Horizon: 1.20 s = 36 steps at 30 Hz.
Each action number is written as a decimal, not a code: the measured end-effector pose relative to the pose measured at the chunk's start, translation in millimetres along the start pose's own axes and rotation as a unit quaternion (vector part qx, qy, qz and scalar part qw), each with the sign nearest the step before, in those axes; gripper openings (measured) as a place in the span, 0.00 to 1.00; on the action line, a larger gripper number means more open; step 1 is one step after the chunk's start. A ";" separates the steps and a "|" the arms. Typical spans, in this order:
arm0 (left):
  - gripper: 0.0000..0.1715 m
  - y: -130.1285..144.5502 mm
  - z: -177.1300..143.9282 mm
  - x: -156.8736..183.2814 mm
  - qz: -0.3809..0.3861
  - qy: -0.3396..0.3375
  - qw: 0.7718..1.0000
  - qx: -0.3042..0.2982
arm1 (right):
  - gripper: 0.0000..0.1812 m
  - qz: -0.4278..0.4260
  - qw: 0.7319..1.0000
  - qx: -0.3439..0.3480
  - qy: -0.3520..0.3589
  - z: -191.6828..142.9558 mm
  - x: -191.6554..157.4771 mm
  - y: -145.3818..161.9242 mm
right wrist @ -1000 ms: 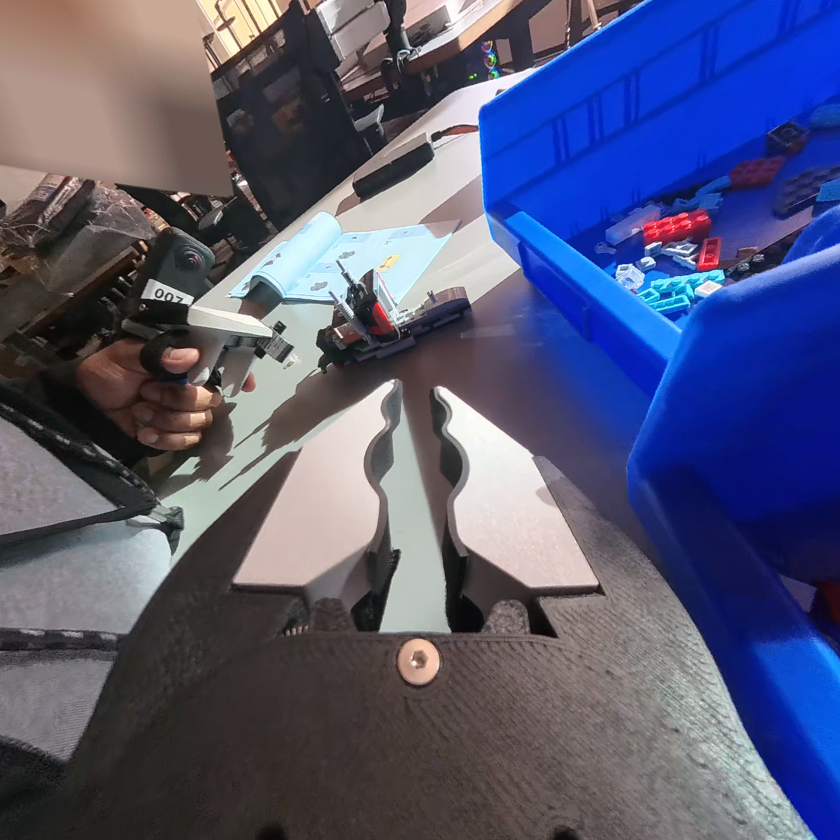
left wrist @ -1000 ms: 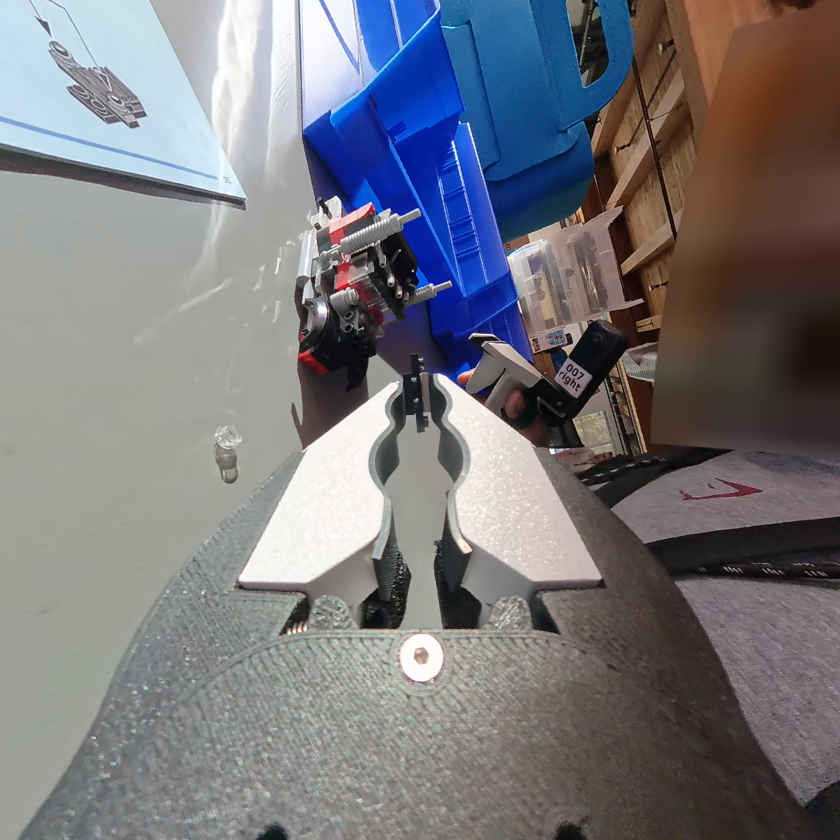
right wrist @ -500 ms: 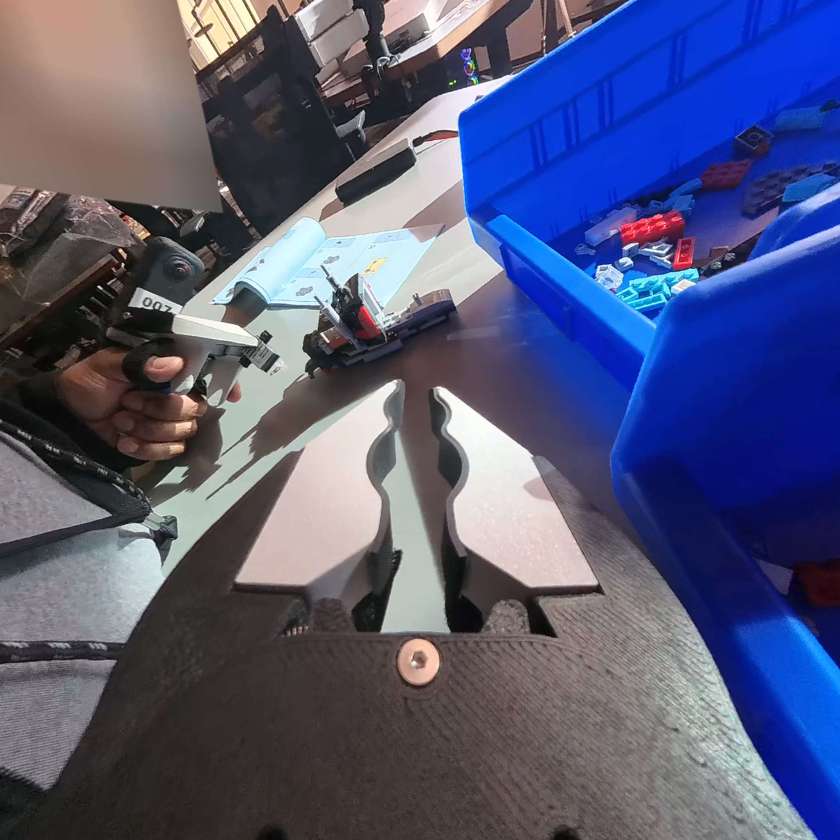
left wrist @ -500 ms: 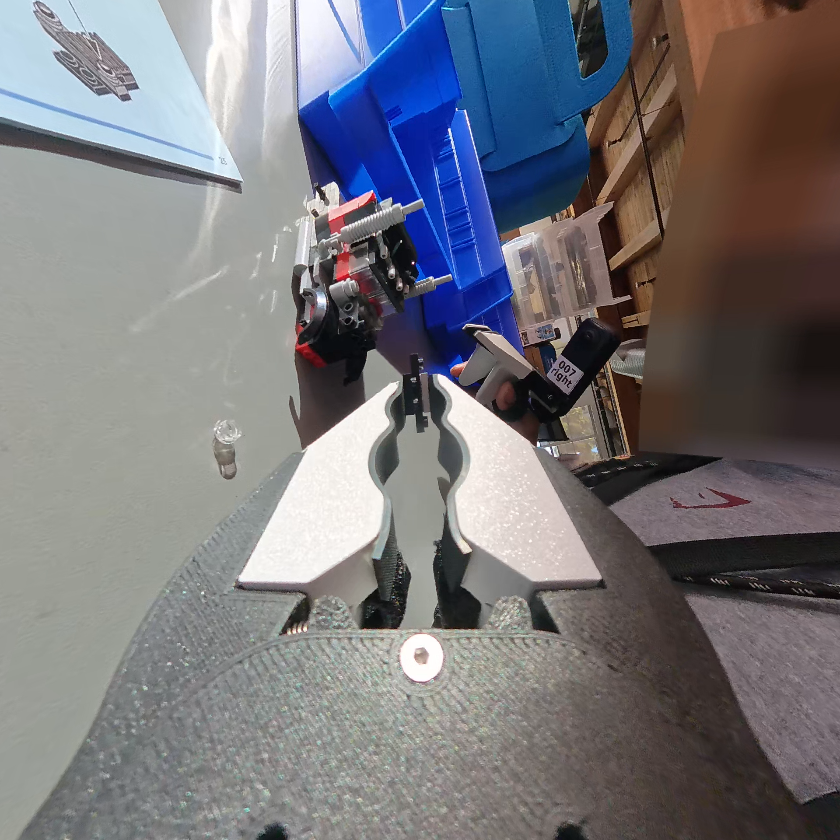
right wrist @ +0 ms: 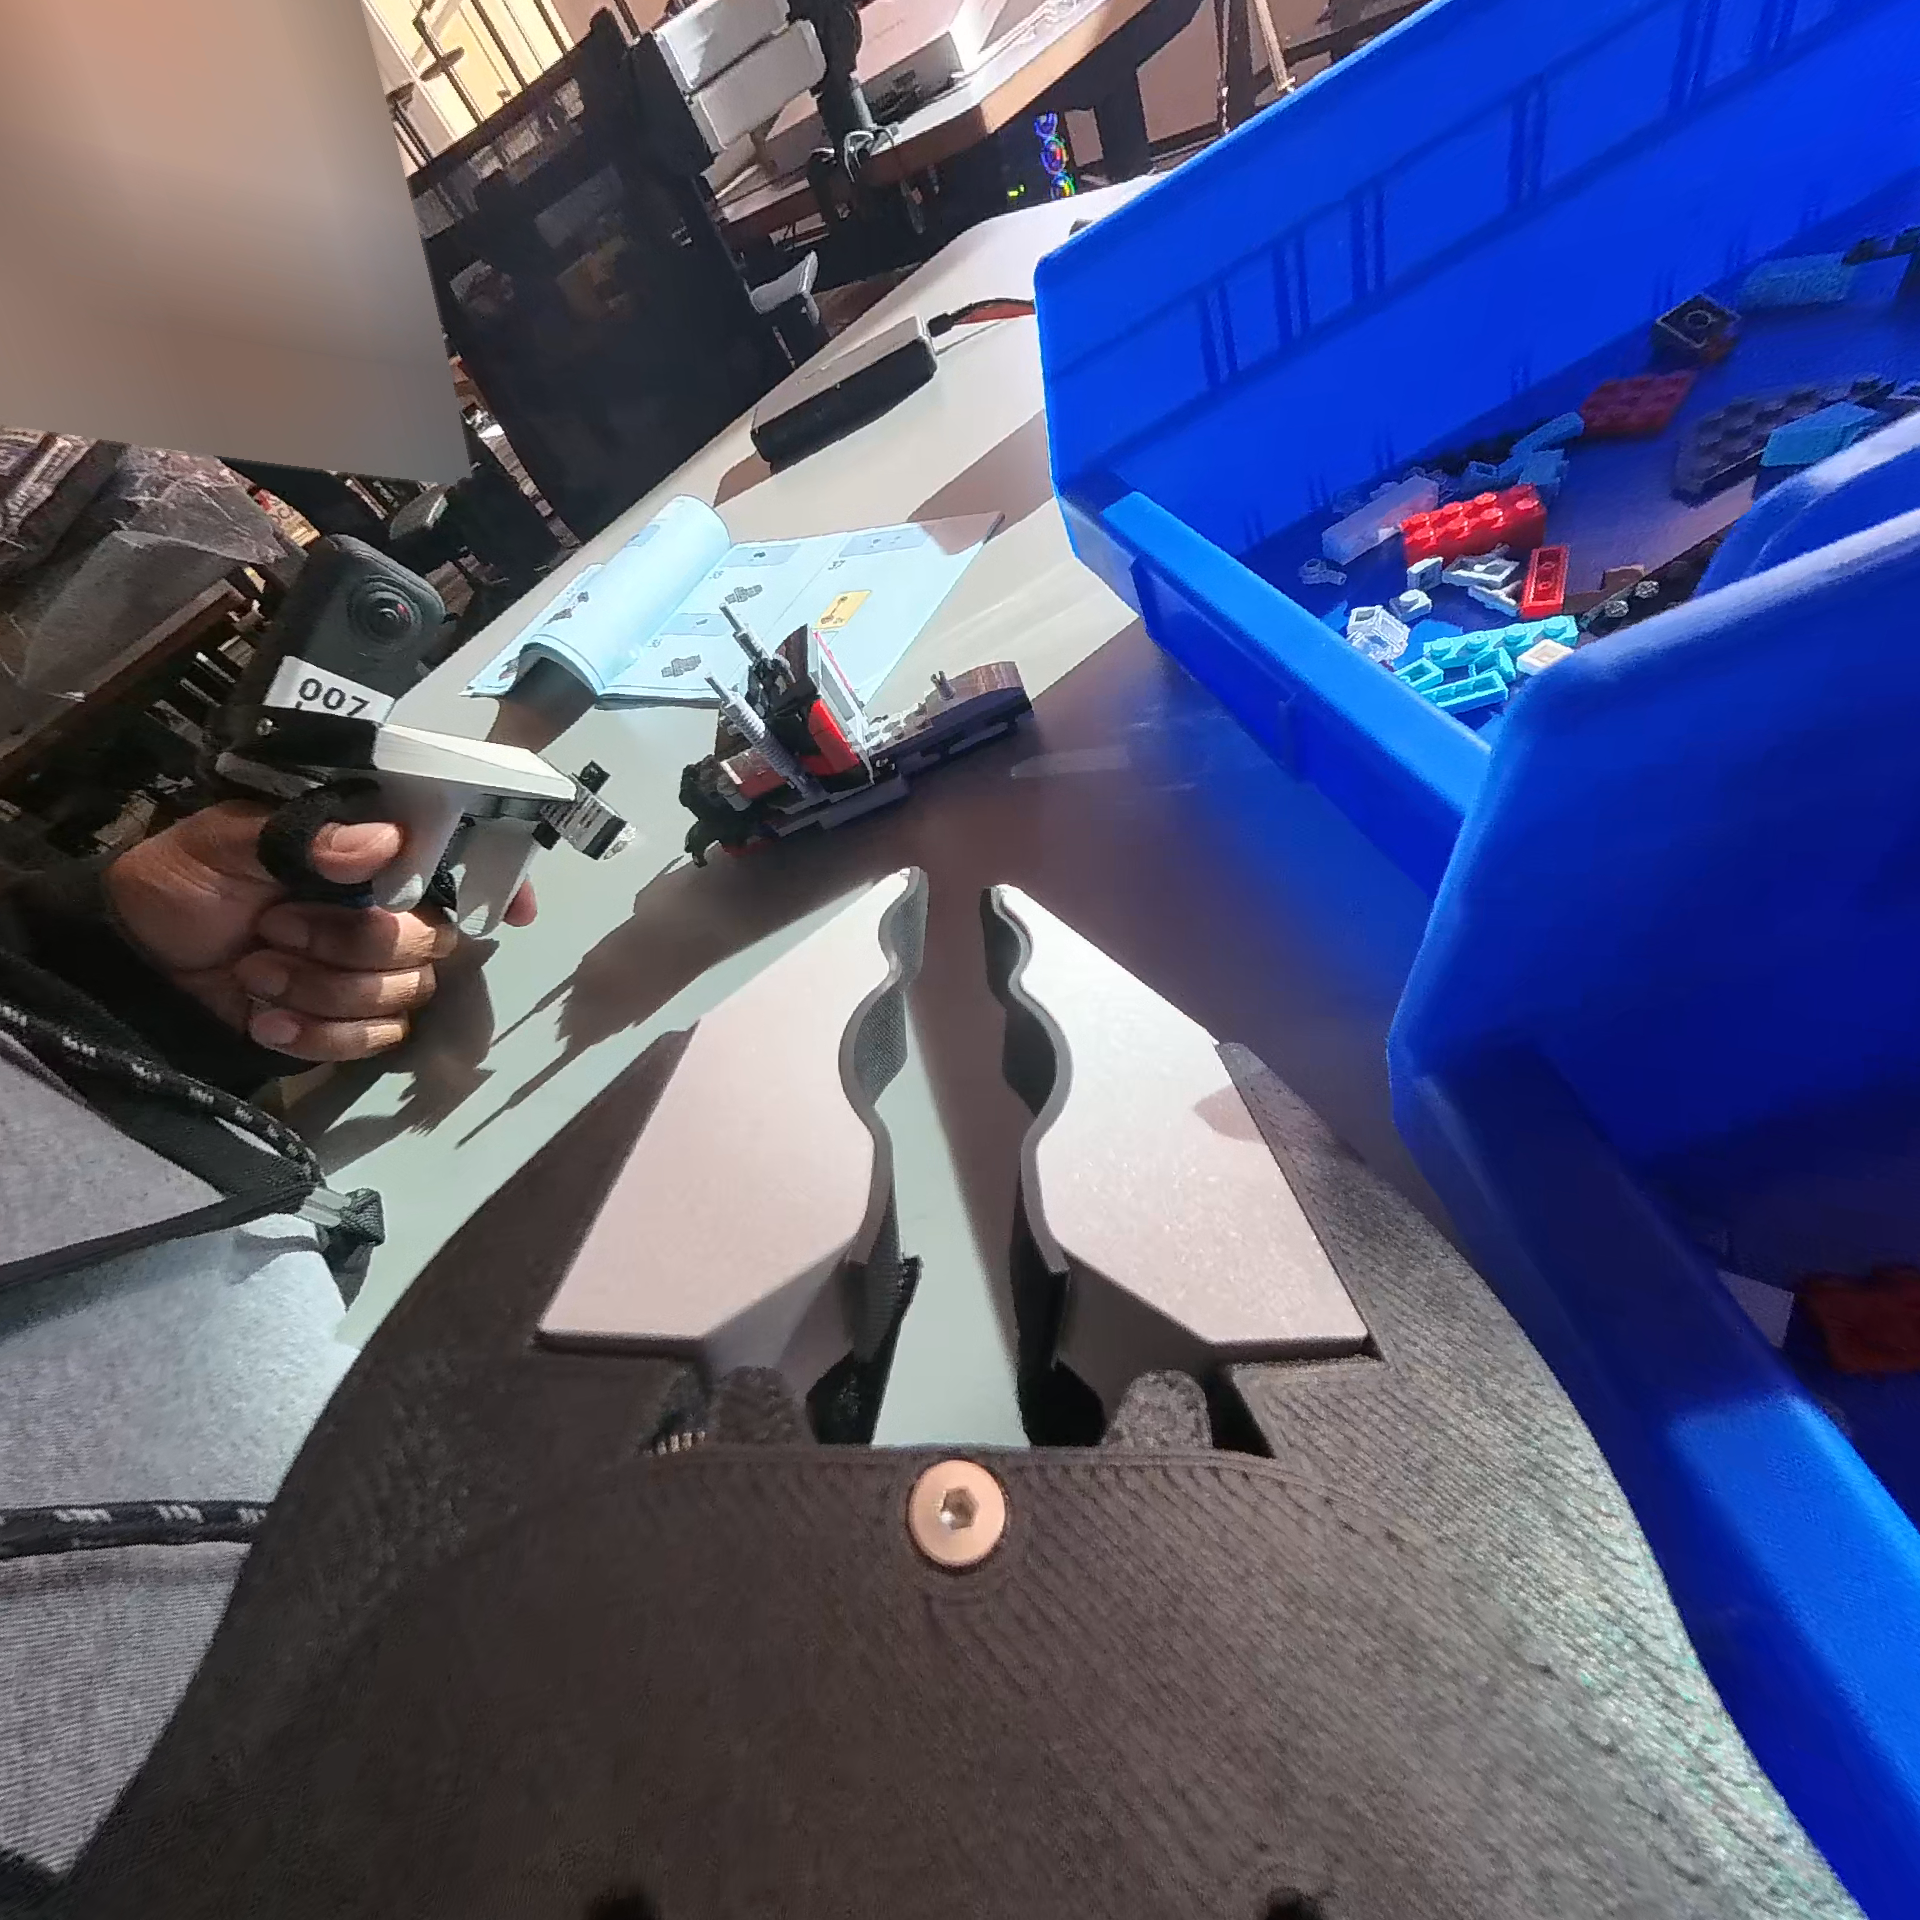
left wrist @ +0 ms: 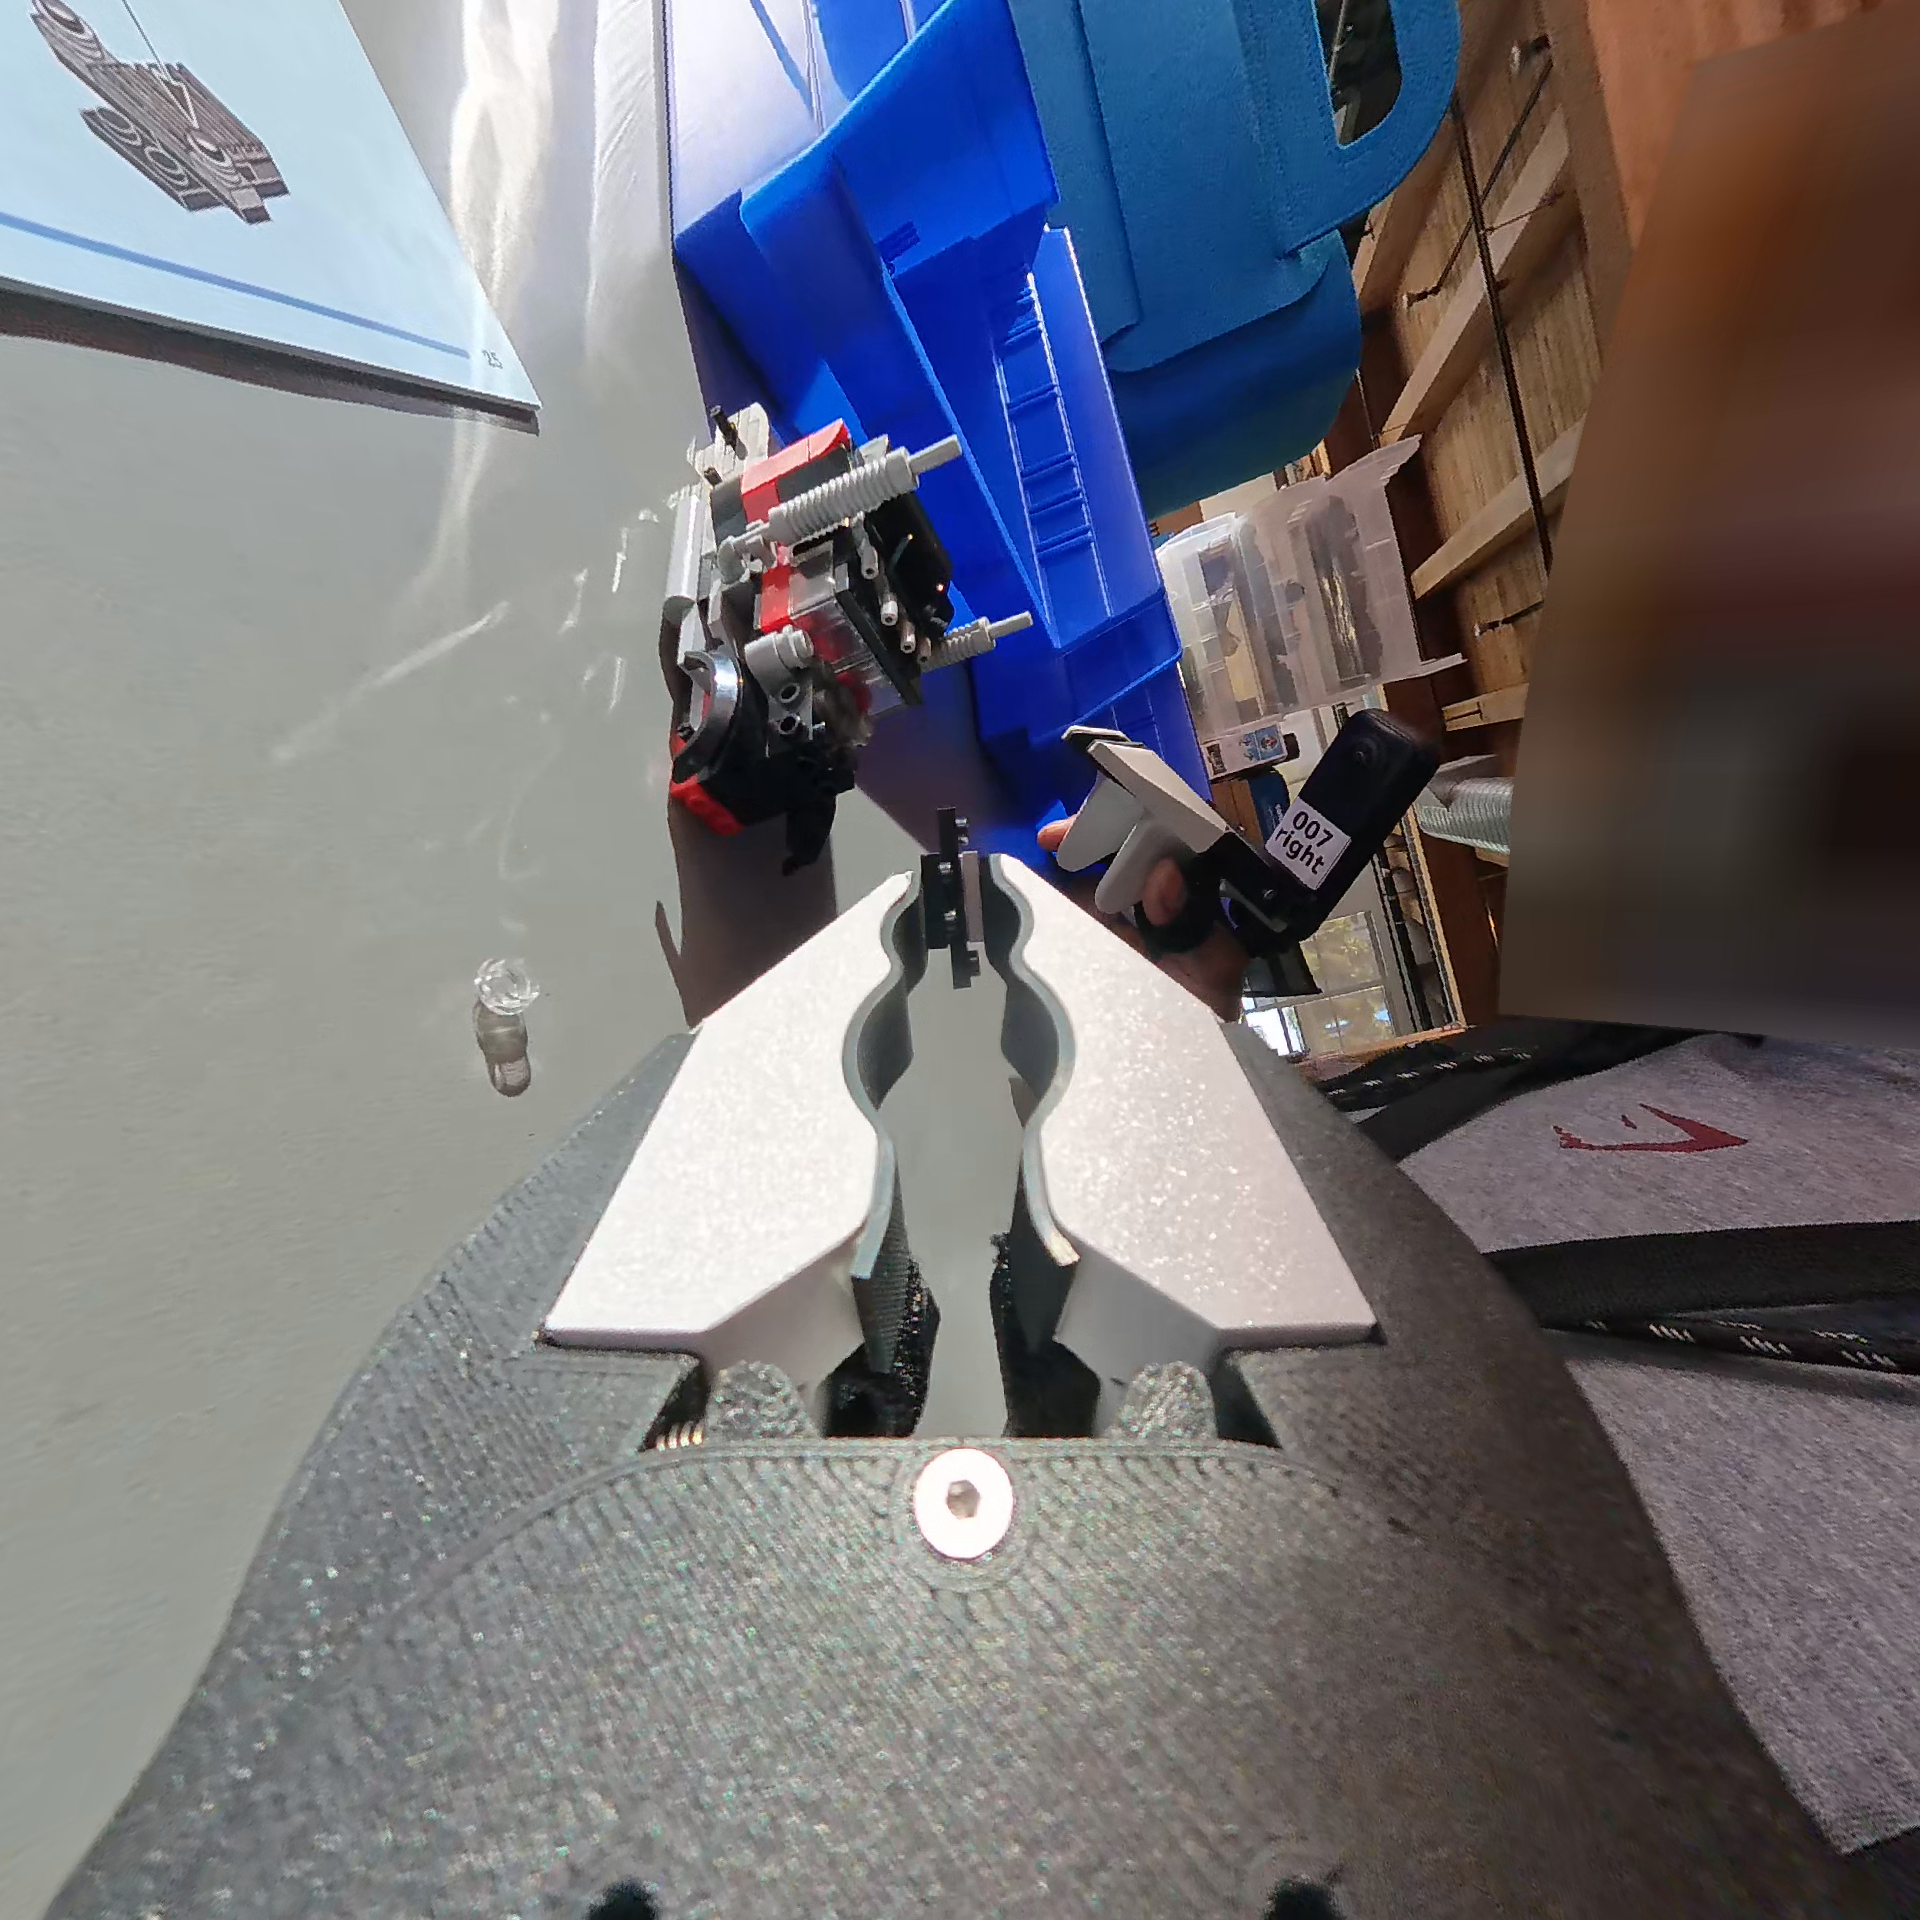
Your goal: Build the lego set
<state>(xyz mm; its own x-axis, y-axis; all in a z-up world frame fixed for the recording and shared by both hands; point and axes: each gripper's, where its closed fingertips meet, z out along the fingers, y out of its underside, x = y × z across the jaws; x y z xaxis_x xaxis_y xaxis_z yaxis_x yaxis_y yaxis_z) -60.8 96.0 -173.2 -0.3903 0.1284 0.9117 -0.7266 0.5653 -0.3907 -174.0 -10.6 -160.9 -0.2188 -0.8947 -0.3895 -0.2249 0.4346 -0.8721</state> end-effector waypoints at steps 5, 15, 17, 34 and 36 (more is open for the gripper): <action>0.06 0.6 0.4 -0.2 0.003 -0.003 1.000 -0.001 | 0.06 0.001 1.000 0.005 -0.001 -1.0 -0.1 -1.3; 0.06 6.4 4.3 -1.4 0.017 -0.018 1.000 -0.017 | 0.06 -0.001 0.999 0.037 0.001 -8.6 -0.5 -8.9; 0.06 7.5 4.9 -0.4 0.024 -0.022 0.999 -0.017 | 0.06 -0.002 0.998 0.060 0.003 -14.3 -0.1 -13.9; 0.06 24.2 19.8 7.9 0.056 -0.031 0.998 -0.028 | 0.06 0.014 0.991 0.136 0.006 -49.4 -4.6 -21.1; 0.06 24.3 19.8 7.9 0.059 -0.032 0.997 -0.028 | 0.06 0.015 0.991 0.135 0.005 -49.3 -4.5 -21.1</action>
<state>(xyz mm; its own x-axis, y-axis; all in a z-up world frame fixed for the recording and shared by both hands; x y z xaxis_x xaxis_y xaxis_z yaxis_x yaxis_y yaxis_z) -92.7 94.7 -178.0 -0.5079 0.1444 0.8492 -0.6413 0.5948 -0.4847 -215.1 -10.7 -126.2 -0.2316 -0.8804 -0.4138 0.0444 0.4153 -0.9086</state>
